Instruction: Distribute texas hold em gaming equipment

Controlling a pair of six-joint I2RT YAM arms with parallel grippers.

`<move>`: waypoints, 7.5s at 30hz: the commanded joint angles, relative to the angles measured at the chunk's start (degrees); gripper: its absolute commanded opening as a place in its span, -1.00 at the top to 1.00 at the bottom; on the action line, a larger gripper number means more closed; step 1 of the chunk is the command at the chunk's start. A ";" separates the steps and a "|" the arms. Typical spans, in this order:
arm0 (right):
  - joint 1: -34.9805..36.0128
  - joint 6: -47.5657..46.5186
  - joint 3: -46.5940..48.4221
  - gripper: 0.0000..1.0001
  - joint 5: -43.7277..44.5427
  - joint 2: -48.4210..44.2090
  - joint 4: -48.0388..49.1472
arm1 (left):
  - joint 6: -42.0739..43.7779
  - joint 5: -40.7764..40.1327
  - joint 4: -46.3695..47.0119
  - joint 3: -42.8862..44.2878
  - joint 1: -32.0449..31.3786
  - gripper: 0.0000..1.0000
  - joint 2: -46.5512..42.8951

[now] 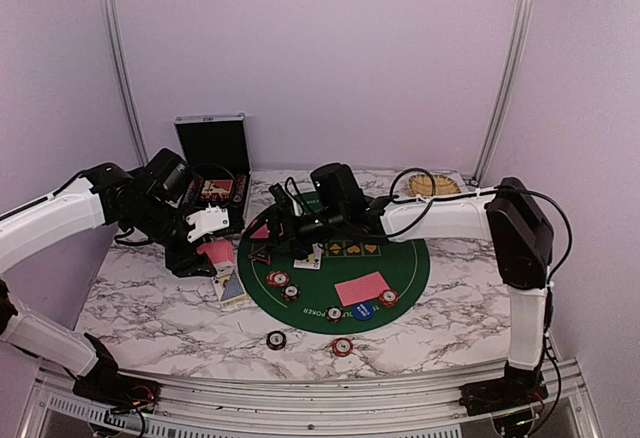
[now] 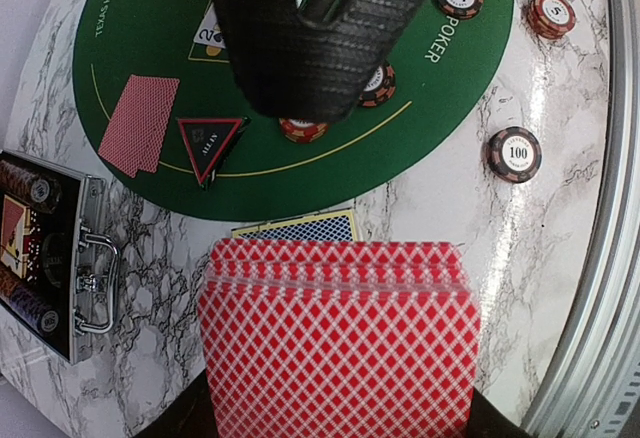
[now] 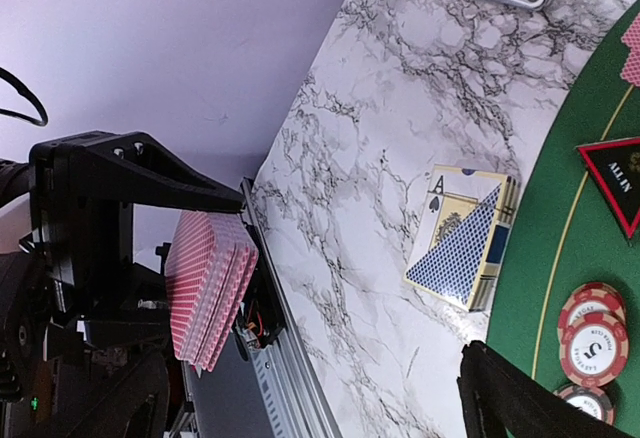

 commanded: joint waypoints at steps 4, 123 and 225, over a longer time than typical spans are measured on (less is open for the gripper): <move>1.50 6.23 3.24 -0.98 -4.44 2.83 9.22 | 0.69 0.87 -0.82 2.37 0.21 1.00 1.01; -4.28 19.73 -3.46 1.00 -10.71 -4.19 14.84 | 0.83 0.22 -0.55 2.33 0.13 1.00 0.30; -5.31 -29.49 -4.49 -0.25 34.53 -8.09 -26.46 | 0.06 0.78 -0.55 0.67 0.13 1.00 -0.23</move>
